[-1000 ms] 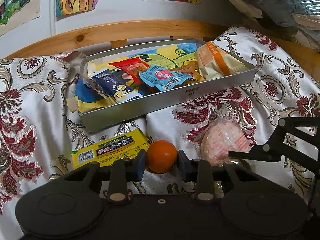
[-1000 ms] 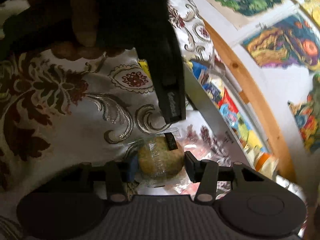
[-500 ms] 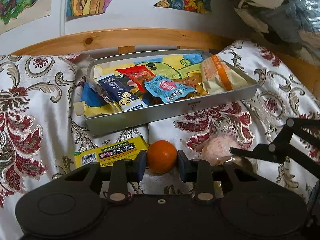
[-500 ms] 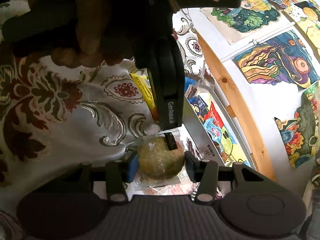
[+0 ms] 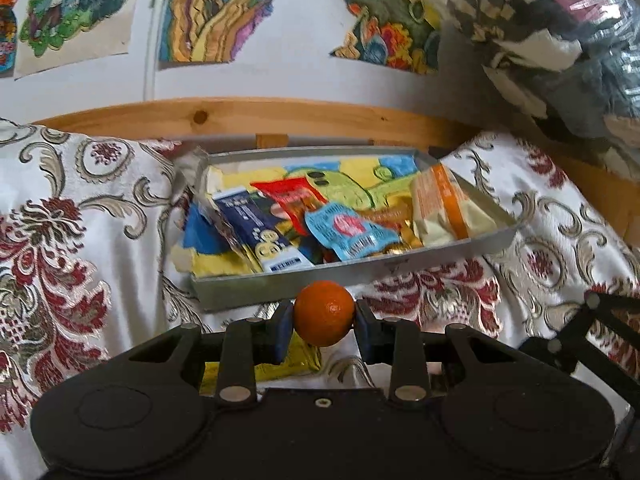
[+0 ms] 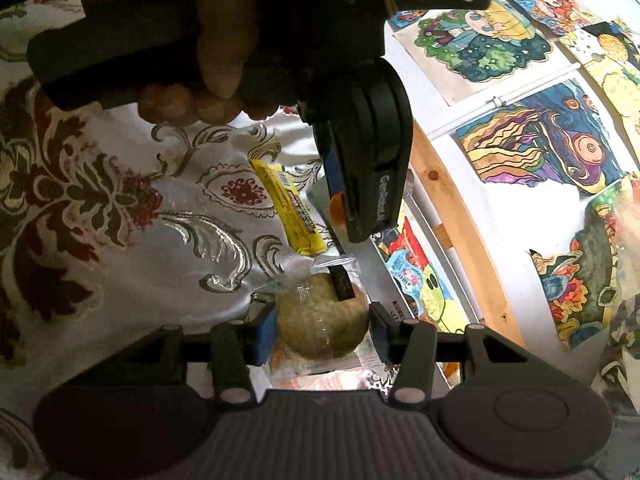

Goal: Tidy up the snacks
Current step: 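Carry the orange with the left tool while the right tool carries the round pastry over the tray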

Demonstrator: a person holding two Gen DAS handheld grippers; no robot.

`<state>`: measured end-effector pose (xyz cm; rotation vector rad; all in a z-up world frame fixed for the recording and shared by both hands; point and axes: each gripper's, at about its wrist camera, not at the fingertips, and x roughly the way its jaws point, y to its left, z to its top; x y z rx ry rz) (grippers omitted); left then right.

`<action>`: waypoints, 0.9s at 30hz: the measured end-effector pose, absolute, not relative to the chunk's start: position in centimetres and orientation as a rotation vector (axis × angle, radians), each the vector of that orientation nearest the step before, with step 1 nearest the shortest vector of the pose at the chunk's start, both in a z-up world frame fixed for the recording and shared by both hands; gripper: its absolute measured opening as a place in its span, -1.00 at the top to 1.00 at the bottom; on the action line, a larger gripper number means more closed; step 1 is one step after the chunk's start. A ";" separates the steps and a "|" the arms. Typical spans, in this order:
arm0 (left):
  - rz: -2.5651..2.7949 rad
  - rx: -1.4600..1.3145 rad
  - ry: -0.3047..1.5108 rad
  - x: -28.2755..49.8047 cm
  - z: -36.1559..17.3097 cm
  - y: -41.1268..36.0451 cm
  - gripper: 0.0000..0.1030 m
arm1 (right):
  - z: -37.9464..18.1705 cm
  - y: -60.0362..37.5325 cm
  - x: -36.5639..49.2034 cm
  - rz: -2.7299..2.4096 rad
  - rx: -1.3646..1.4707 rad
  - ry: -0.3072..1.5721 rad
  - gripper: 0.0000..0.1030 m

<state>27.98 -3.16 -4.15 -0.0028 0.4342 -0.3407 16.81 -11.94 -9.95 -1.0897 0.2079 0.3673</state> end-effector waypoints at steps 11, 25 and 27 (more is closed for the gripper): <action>-0.301 -0.052 0.394 29.1 -2.8 -2.2 0.34 | -8.4 -11.9 16.8 0.334 -1.039 0.121 -0.03; -0.287 -0.139 0.302 35.3 -0.6 -0.7 0.34 | -2.4 -13.1 27.5 0.139 -0.706 0.118 -0.03; -0.291 -0.139 0.300 36.0 -0.8 -0.5 0.34 | -1.8 -13.5 28.8 0.122 -0.655 0.131 -0.03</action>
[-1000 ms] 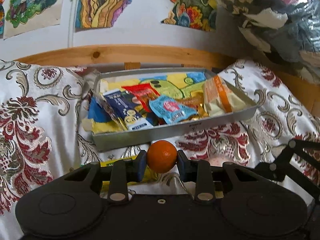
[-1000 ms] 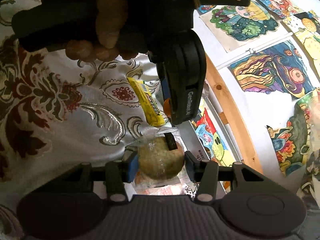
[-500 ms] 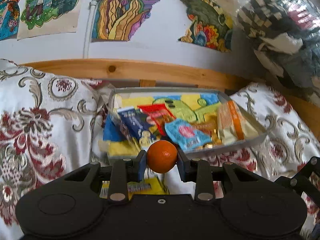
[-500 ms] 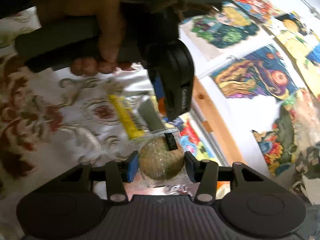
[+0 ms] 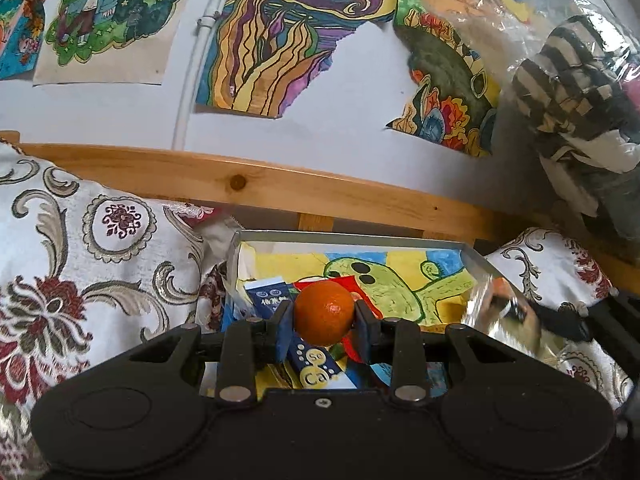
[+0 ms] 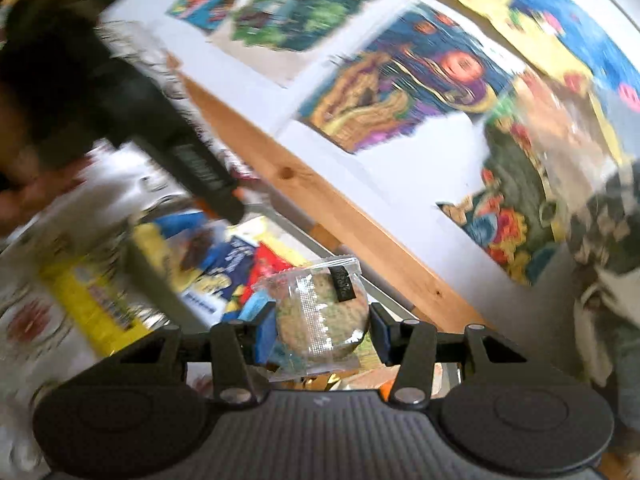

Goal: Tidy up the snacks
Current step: 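Carry the orange with the left tool while the right tool carries the round pastry over the tray, then lower both tools into the metal tray and open them, releasing orange and pastry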

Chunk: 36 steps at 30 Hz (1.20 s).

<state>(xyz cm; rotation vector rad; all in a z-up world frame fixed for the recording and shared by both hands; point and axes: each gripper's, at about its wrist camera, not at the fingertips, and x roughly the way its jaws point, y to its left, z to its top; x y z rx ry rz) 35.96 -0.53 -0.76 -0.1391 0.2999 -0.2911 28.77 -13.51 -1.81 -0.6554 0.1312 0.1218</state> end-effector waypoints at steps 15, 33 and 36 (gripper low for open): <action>-0.350 -0.184 0.361 38.7 -2.9 -1.4 0.34 | -3.2 -15.0 33.0 0.096 -0.548 0.236 -0.03; -0.339 -0.190 0.437 39.5 -4.1 -1.6 0.32 | -3.9 -14.8 33.4 0.085 -0.551 0.242 -0.16; -0.336 -0.191 0.428 39.4 -3.9 -1.6 0.29 | -3.9 -14.9 33.3 0.078 -0.549 0.232 -0.32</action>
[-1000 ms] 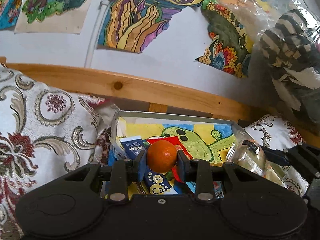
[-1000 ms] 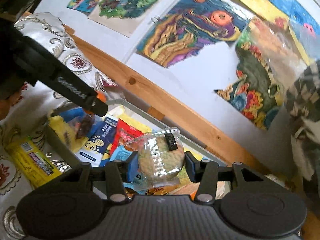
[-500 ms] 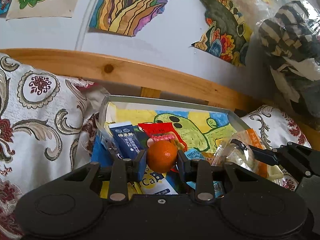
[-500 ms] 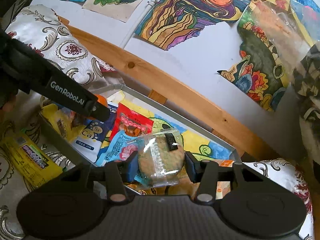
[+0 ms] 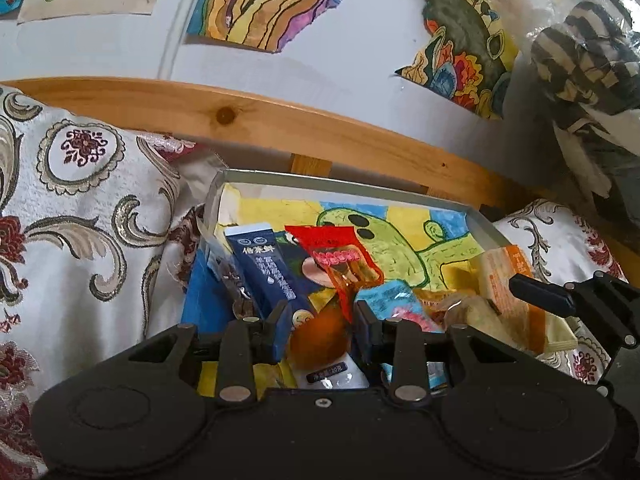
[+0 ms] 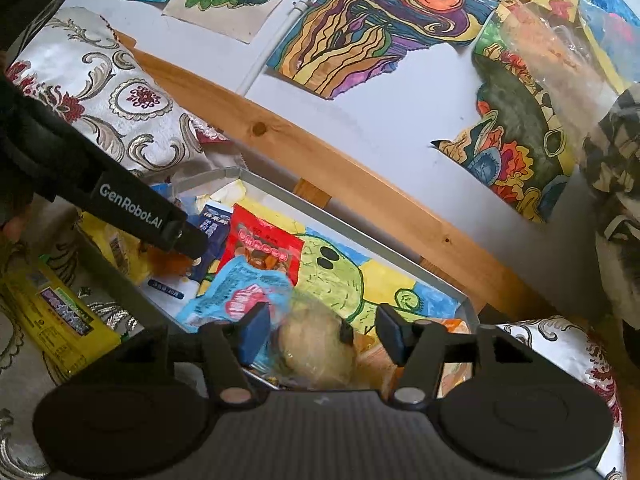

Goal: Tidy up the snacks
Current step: 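Lower both tools into the metal tray and open them, releasing orange and pastry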

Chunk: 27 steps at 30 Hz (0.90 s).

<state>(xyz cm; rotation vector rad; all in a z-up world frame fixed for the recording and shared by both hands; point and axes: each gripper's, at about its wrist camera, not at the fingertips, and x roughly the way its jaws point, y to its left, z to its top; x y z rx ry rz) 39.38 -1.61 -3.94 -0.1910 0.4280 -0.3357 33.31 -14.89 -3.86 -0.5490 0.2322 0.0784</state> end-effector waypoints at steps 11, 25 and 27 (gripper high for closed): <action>-0.304 -0.204 0.393 37.8 -2.2 -1.4 -0.38 | -2.4 -15.4 31.9 0.056 -0.518 0.195 -0.78; -0.196 -0.236 0.329 31.3 2.3 0.1 -0.98 | 1.8 -17.9 26.1 0.024 -0.367 0.166 -0.99; -0.189 -0.232 0.322 30.0 2.8 0.2 -0.98 | 2.2 -18.3 25.0 0.024 -0.345 0.173 -0.99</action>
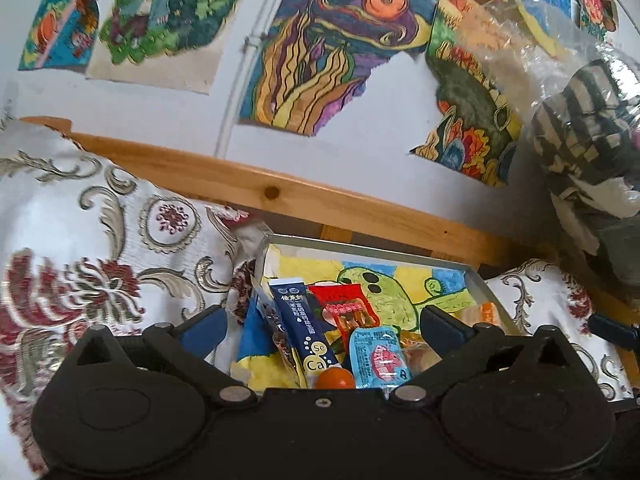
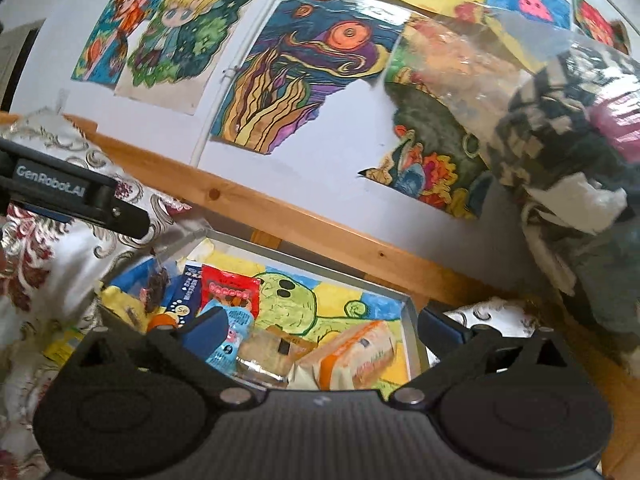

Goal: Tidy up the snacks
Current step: 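Lower both tools into the metal tray and open them, releasing orange and pastry, then withdraw both open tools from the tray back over the bed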

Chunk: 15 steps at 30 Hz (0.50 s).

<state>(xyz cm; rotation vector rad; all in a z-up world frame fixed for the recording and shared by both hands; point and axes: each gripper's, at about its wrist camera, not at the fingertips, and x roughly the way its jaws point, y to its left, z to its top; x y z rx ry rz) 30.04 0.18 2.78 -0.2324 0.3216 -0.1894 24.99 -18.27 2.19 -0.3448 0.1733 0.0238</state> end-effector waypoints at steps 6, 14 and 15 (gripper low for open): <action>-0.173 -0.202 0.315 25.8 3.5 0.4 -0.98 | 3.1 -18.9 21.1 0.031 -0.313 0.169 -0.99; -0.166 -0.153 0.336 19.8 2.8 0.4 -0.98 | 3.8 -19.2 15.8 0.056 -0.284 0.173 -1.00; -0.167 -0.143 0.345 19.2 2.6 0.3 -0.98 | 3.8 -19.2 15.1 0.058 -0.285 0.177 -1.00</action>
